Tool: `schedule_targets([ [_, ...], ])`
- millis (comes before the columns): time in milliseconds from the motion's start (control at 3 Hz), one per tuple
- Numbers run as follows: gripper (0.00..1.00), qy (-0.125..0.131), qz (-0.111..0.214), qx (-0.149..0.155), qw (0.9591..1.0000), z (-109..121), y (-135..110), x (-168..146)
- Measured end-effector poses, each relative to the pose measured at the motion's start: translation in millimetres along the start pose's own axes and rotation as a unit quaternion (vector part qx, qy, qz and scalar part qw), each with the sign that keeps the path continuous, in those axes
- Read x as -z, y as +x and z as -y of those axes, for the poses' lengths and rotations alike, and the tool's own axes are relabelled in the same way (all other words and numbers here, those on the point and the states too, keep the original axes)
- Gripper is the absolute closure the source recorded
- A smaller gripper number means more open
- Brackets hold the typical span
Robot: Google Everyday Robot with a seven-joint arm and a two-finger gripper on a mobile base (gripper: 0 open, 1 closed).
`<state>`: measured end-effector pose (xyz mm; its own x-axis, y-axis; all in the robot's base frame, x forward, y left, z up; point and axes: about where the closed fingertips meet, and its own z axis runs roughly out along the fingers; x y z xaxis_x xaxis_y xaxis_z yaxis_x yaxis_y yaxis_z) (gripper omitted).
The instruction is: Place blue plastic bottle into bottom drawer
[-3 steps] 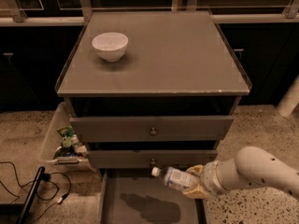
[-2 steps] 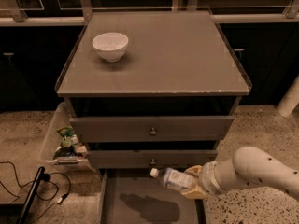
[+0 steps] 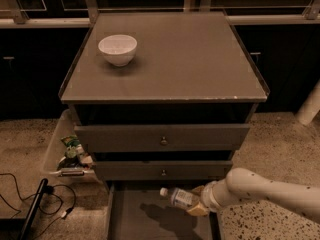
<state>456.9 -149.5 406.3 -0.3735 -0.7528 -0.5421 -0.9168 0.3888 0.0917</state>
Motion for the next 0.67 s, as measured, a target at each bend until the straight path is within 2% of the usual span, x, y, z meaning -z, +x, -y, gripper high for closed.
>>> schedule_targets([
  [333,1.0,-0.014,0.002,-0.01,0.9998,-9.0,9.9,-20.6],
  [667,1.0,-0.014,0.002,-0.009,0.9999,-8.3,9.2,-19.6],
])
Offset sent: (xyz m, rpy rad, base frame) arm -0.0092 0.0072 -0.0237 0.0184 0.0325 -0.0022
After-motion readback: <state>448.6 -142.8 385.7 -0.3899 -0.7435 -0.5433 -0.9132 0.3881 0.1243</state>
